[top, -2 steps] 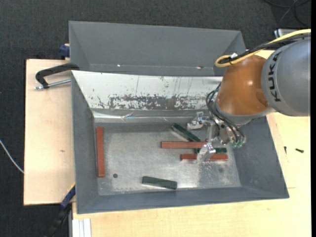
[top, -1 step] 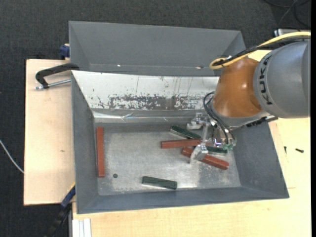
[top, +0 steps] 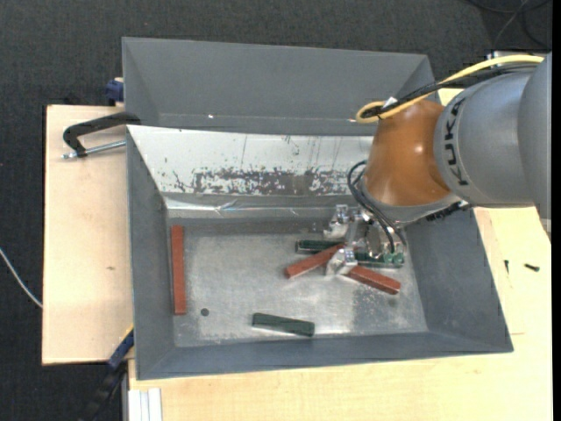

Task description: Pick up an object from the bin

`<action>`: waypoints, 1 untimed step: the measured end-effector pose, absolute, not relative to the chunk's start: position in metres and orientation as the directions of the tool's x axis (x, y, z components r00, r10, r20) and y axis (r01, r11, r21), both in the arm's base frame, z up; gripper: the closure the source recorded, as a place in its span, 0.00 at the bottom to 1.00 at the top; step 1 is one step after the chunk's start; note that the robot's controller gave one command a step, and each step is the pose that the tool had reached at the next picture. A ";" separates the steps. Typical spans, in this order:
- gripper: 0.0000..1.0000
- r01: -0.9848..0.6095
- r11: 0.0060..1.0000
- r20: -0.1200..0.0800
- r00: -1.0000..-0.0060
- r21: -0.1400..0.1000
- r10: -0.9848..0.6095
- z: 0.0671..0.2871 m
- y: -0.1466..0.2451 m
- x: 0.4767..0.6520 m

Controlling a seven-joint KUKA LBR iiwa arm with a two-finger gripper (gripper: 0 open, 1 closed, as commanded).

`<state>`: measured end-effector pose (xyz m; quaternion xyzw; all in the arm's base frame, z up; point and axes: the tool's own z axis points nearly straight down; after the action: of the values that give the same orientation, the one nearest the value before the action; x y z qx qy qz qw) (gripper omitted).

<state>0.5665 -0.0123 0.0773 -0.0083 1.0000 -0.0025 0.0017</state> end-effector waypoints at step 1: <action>1.00 -0.017 1.000 -0.003 -1.000 -0.005 -0.017 0.077 -0.012 0.567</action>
Offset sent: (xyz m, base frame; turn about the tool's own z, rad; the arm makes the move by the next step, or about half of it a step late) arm -0.0002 0.0000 0.0286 0.0000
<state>0.5665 -0.0122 0.0773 -0.0085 1.0000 -0.0026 0.0017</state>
